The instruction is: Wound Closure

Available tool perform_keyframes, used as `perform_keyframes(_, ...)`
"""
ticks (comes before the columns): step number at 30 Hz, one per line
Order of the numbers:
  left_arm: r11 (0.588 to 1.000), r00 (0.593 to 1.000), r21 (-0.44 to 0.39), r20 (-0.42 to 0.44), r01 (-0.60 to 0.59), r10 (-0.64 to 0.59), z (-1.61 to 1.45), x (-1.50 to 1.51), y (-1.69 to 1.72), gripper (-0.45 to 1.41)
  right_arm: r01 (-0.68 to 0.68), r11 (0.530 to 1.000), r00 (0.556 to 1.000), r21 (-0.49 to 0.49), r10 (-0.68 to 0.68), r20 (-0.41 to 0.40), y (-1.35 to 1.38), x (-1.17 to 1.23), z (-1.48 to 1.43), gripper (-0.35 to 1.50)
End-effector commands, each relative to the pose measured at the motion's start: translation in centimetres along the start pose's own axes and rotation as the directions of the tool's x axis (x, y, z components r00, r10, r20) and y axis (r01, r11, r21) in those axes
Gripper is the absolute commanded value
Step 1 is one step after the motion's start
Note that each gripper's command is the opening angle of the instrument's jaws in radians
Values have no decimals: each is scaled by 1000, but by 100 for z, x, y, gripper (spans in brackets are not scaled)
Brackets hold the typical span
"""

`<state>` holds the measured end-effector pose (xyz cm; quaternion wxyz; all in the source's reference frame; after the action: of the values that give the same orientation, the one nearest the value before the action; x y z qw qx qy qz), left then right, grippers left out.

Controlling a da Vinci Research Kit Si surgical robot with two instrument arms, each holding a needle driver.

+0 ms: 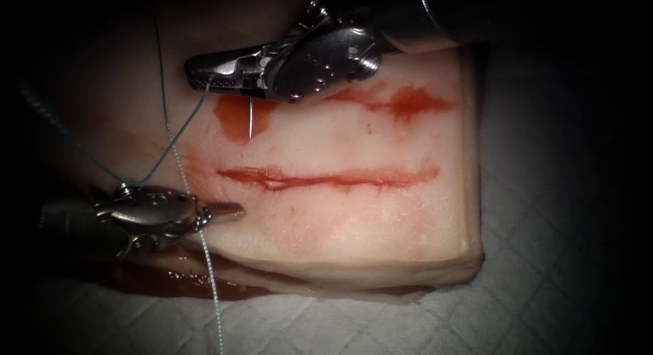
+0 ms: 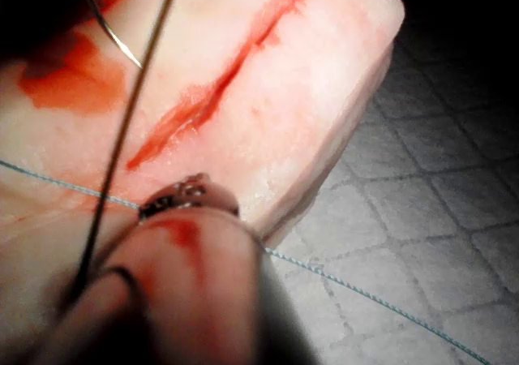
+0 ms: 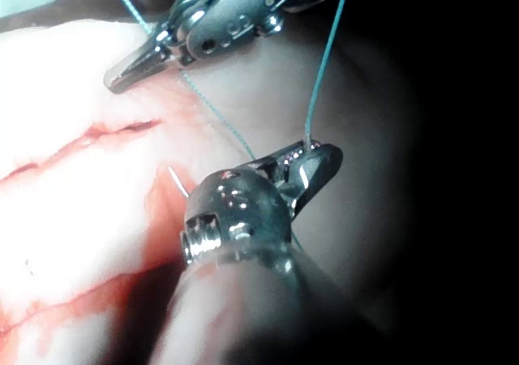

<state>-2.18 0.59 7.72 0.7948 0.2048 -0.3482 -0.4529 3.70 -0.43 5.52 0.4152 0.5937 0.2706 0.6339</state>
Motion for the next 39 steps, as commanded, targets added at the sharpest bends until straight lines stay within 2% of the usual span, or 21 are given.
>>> perform_keyframes(1,1000,1000,0,0,5,-5,6,1,0,-45,5,1000,1000,3,-5,-2,2,5,11,-35)
perform_keyframes(17,1000,1000,2,-5,18,-18,2,-1,0,-45,24,1000,1000,4,-24,15,19,6,25,-35)
perform_keyframes(39,1000,1000,1,-4,31,-31,2,-1,-1,-45,30,1000,999,7,-30,33,20,2,33,-35)
